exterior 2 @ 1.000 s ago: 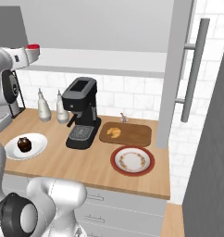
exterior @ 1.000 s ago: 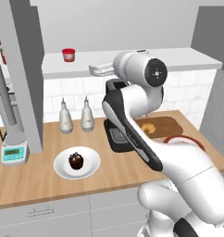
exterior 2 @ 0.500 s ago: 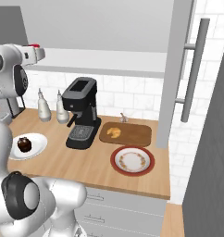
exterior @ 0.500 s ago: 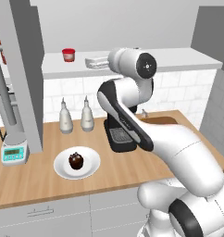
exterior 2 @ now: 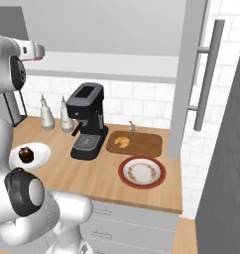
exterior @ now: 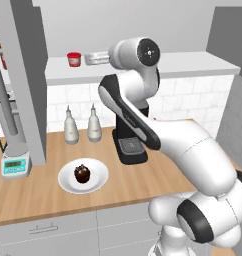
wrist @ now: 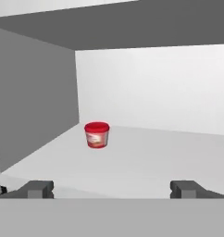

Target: From the different types of pastries on the counter, select a croissant and place it on the cutting board. Then retrieve a jar of jam from the cabinet and place it alongside the croissant on the cutting board.

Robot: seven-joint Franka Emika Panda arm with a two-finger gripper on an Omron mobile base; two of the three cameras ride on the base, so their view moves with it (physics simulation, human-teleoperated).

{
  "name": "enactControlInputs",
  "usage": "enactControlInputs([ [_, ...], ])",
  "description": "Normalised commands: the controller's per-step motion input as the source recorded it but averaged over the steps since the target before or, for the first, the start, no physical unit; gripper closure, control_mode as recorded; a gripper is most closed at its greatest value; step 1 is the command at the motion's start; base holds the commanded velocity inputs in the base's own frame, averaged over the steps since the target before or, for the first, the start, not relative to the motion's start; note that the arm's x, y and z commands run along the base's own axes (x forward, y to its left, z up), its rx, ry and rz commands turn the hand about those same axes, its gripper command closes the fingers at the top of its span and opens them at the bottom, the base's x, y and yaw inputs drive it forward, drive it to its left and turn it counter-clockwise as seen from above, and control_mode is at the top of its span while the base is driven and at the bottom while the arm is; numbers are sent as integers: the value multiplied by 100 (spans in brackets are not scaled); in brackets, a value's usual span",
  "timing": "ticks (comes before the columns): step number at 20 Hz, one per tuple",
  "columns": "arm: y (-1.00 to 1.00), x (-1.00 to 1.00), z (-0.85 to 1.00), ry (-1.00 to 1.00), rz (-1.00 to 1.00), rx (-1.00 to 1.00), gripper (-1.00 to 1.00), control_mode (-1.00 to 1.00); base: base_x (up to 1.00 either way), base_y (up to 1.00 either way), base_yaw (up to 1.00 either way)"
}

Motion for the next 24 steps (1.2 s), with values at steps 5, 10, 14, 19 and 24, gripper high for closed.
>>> enactControlInputs([
  [5,8,36,-2,2,0,0,-100,-100,0,0,0],
  [10,19,9,-19,0,0,1,-100,-100,0,0,0],
  [14,24,29,-31,0,0,0,-100,-100,0,0,0],
  [19,6,41,-1,2,0,0,-100,-100,0,0,0],
  [24,22,19,0,4,0,0,-100,-100,0,0,0],
])
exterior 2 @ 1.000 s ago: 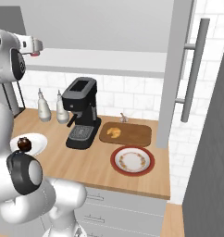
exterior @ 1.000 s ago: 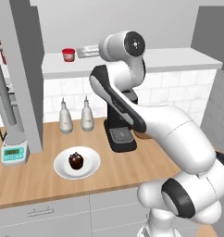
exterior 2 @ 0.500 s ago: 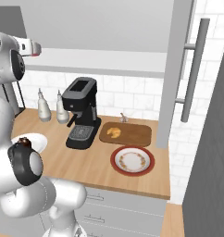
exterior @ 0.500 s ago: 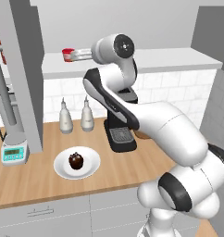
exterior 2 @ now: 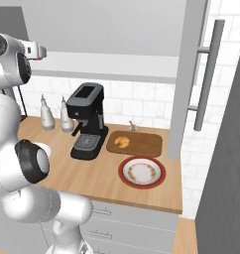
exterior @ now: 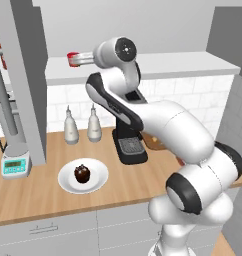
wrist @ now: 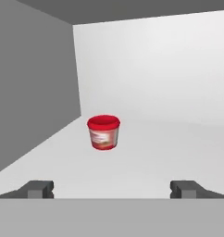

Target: From the different types of pastries on the counter, select a croissant and place it on the cutting board. Then retrieve a jar of jam from the cabinet and place it alongside the croissant on the cutting board.

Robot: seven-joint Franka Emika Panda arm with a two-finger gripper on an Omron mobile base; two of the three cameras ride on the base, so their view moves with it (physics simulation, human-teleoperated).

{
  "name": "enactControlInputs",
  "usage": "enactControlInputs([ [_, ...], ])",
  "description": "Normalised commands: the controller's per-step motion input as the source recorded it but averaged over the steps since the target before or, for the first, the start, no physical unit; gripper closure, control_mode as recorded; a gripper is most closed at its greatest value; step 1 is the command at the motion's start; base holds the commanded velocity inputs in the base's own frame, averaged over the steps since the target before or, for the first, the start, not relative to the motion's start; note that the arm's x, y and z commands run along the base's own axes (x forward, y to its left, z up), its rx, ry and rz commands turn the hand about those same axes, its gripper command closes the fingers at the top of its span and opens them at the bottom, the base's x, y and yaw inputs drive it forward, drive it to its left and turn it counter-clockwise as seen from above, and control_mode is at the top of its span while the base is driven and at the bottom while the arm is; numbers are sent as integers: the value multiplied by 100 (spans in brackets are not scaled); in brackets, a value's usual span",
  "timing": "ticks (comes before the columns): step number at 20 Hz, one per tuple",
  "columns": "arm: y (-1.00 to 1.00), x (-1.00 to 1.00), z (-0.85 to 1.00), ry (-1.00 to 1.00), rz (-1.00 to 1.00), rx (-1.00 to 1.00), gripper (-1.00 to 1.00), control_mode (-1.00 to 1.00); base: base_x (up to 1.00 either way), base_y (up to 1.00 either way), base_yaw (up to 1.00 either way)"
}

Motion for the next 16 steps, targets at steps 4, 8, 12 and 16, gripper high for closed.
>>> enactControlInputs([
  [4,16,46,0,7,0,0,-100,-100,0,0,0],
  [8,11,41,0,7,0,0,-100,-100,0,0,0],
  [12,20,27,0,8,0,0,-100,-100,0,0,0],
  [16,7,13,0,6,0,0,-100,-100,0,0,0],
])
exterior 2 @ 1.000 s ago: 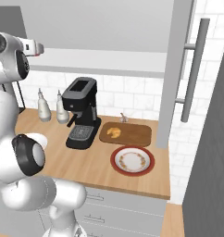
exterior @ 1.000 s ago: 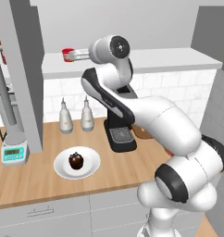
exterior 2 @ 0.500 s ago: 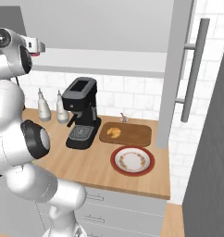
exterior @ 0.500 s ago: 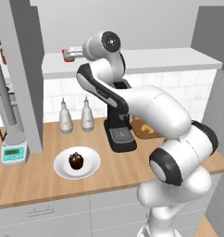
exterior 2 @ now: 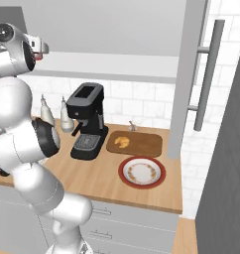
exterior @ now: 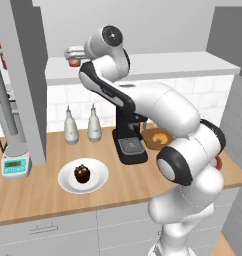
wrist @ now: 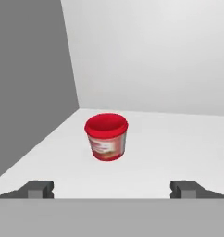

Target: From the different types of pastries on the counter, select a croissant and place it on the cutting board. Then retrieve a jar of jam from the cabinet and place it alongside the croissant on the cutting board.

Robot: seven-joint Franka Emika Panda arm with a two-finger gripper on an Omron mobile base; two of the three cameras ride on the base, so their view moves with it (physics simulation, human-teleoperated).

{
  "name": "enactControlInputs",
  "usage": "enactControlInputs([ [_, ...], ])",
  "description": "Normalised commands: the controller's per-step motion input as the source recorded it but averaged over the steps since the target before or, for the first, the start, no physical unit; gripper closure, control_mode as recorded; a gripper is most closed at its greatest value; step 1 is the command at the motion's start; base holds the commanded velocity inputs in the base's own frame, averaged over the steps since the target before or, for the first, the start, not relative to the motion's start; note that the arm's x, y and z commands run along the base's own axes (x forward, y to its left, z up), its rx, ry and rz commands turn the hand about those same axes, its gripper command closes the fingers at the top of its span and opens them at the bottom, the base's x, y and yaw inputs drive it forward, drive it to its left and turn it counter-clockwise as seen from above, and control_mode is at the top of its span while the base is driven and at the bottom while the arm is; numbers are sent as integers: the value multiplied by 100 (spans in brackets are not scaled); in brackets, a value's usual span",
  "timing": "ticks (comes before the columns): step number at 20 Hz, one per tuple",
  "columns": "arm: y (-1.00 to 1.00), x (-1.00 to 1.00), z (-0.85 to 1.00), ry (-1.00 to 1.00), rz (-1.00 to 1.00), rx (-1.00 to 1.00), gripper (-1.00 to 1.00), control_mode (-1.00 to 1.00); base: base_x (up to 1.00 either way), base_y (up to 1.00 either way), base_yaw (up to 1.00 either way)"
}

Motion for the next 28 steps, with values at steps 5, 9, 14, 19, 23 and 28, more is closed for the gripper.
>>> enactControlInputs([
  [5,2,28,0,12,0,0,-100,-100,0,0,0],
  [9,3,5,-1,2,0,0,-100,-100,0,0,0],
  [14,13,31,-32,-2,2,0,-100,-100,0,0,0],
  [19,17,54,-26,-1,0,0,-100,-100,0,0,0],
  [23,0,2,0,0,0,0,-100,-100,0,0,0],
  [28,7,16,-3,0,0,0,-100,-100,0,0,0],
])
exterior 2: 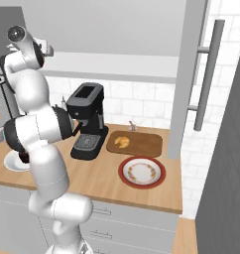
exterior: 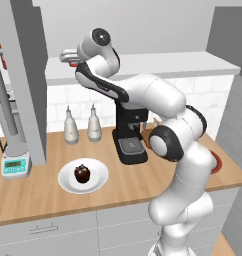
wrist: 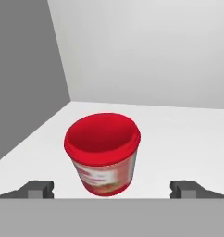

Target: From the different types of pastries on the counter, select a croissant and place it on the cutting board. Then retrieve a jar of jam from the cabinet and place it alongside the croissant on the cutting board.

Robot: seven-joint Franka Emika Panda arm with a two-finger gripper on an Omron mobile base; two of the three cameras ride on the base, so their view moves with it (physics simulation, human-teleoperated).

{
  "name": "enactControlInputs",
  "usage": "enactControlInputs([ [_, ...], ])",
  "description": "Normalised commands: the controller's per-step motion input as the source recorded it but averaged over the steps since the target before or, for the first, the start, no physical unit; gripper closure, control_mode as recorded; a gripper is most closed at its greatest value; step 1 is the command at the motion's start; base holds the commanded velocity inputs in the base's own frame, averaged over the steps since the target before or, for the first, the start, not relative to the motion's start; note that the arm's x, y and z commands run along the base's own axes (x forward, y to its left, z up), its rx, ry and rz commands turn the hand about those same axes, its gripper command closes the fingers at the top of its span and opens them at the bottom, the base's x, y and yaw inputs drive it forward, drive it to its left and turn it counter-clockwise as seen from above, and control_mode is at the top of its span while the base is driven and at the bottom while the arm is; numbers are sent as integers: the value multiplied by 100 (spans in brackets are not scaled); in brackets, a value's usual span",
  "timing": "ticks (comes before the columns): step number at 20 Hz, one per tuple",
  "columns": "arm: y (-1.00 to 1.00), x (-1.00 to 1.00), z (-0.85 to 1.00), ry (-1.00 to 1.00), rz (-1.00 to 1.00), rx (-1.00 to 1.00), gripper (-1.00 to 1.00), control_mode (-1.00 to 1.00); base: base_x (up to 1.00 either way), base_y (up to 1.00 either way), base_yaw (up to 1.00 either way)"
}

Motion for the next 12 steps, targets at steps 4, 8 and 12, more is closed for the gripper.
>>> enactControlInputs([
  [4,1,17,-1,0,0,0,-100,-100,0,0,0],
  [8,33,18,-13,0,0,0,-100,-100,0,0,0],
  [12,19,15,-4,0,0,0,-100,-100,0,0,0],
])
